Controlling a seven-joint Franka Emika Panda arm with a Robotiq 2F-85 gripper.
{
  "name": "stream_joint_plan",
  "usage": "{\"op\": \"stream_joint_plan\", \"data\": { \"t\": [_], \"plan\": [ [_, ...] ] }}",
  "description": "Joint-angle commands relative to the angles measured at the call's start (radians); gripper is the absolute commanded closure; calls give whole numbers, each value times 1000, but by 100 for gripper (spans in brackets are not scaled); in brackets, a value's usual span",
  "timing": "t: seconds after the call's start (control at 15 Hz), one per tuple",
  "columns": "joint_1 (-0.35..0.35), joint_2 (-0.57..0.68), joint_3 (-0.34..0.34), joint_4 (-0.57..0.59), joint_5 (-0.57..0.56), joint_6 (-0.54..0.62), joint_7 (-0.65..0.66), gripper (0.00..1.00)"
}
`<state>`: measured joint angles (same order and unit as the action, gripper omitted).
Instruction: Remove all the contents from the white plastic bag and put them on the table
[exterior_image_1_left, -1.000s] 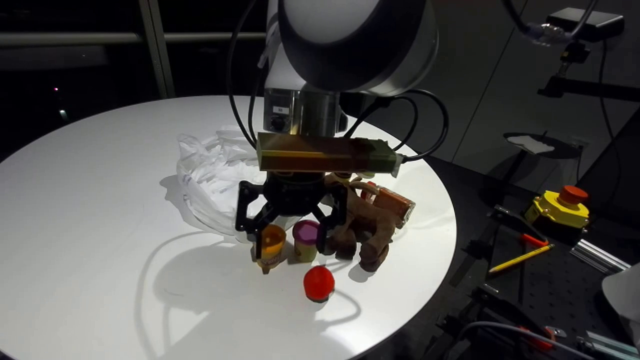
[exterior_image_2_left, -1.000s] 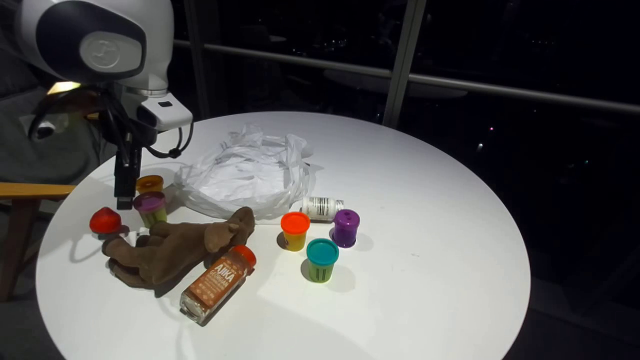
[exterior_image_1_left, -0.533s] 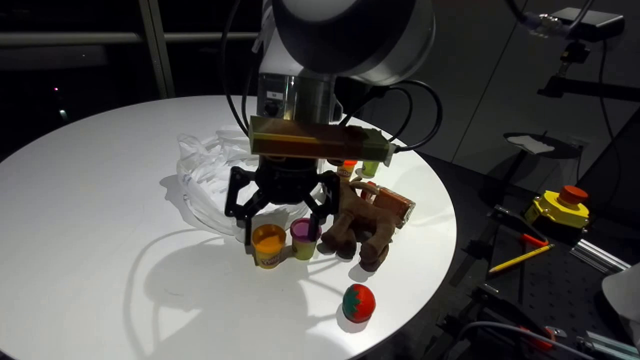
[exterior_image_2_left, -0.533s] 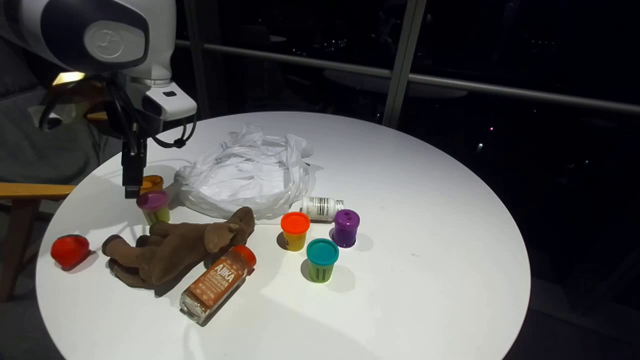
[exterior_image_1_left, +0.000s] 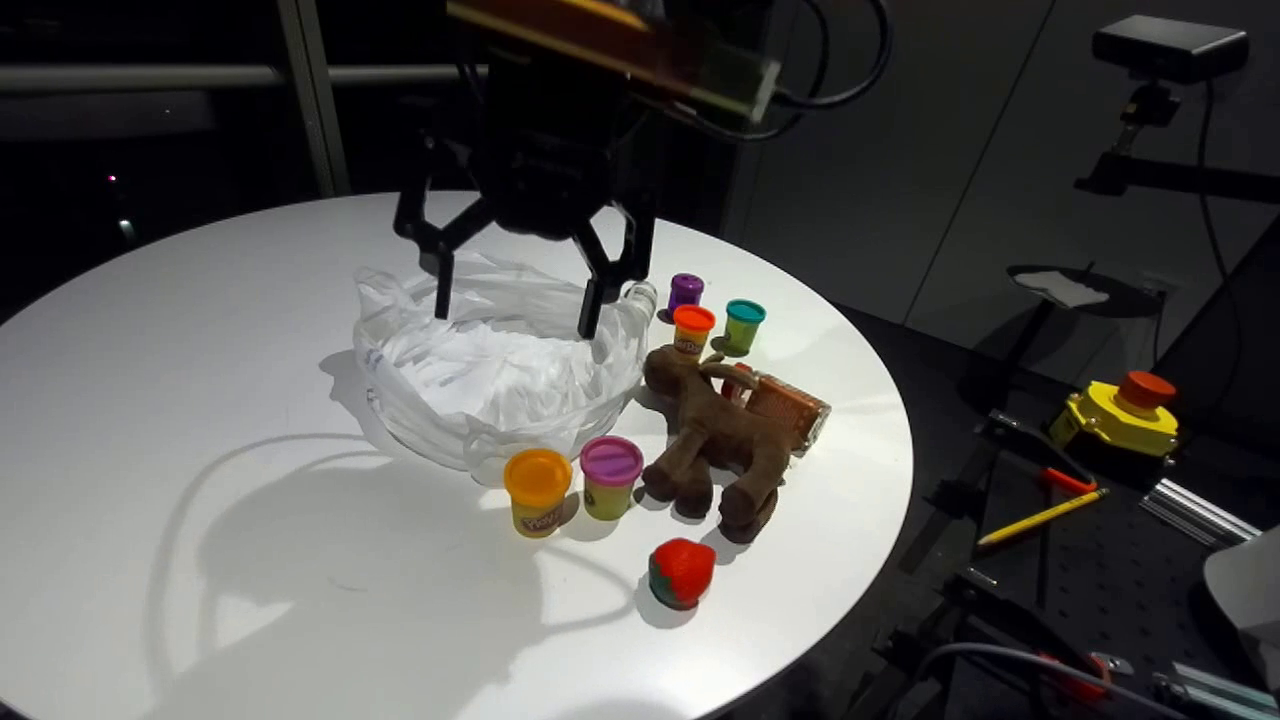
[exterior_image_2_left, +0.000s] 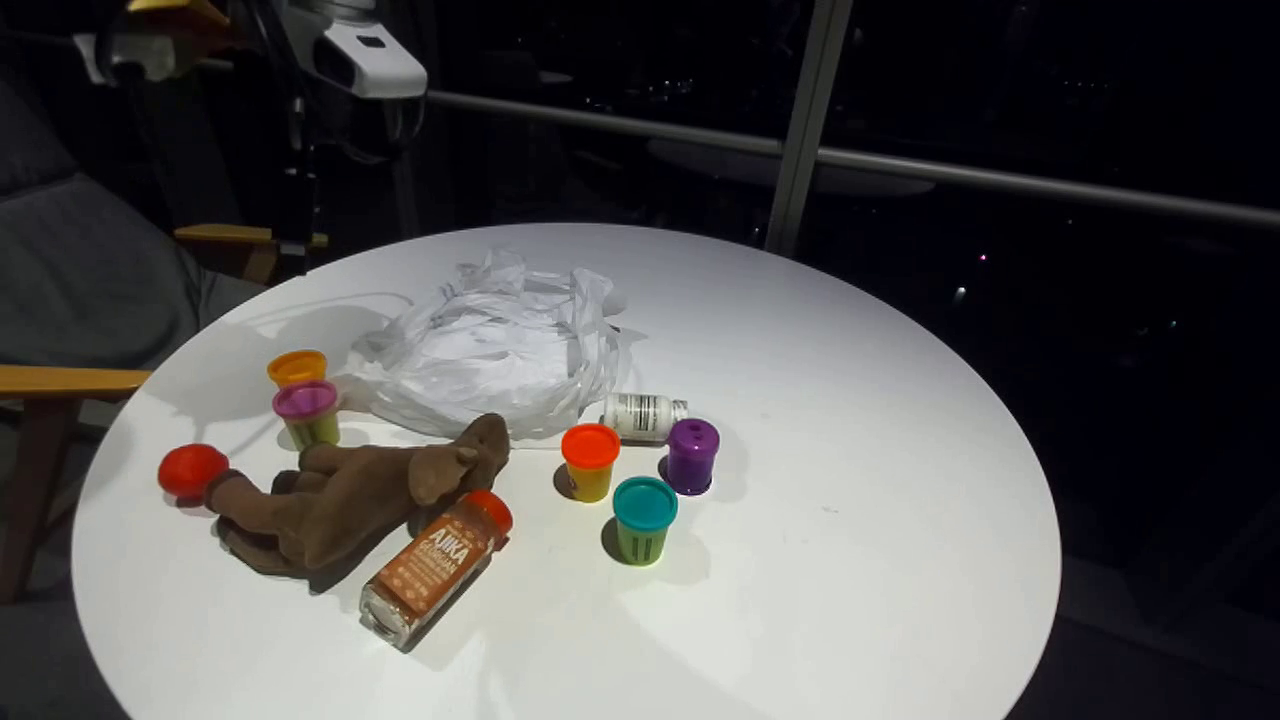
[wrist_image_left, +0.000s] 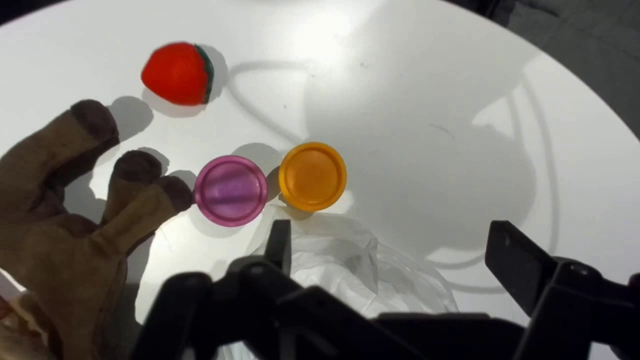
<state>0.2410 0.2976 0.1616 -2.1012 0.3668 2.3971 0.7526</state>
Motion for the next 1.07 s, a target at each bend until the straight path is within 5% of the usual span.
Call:
{"op": "stream_joint_plan", "data": {
  "t": [0.0, 0.53, 0.73, 1.0],
  "plan": [
    [-39, -72, 25, 70, 78, -274, -12, 0],
    [-27, -208, 16, 292, 57, -857, 68, 0],
    [-19, -229, 25, 360, 52, -946, 80, 0],
    [-22, -237, 30, 349, 50, -927, 66, 0]
  ]
}}
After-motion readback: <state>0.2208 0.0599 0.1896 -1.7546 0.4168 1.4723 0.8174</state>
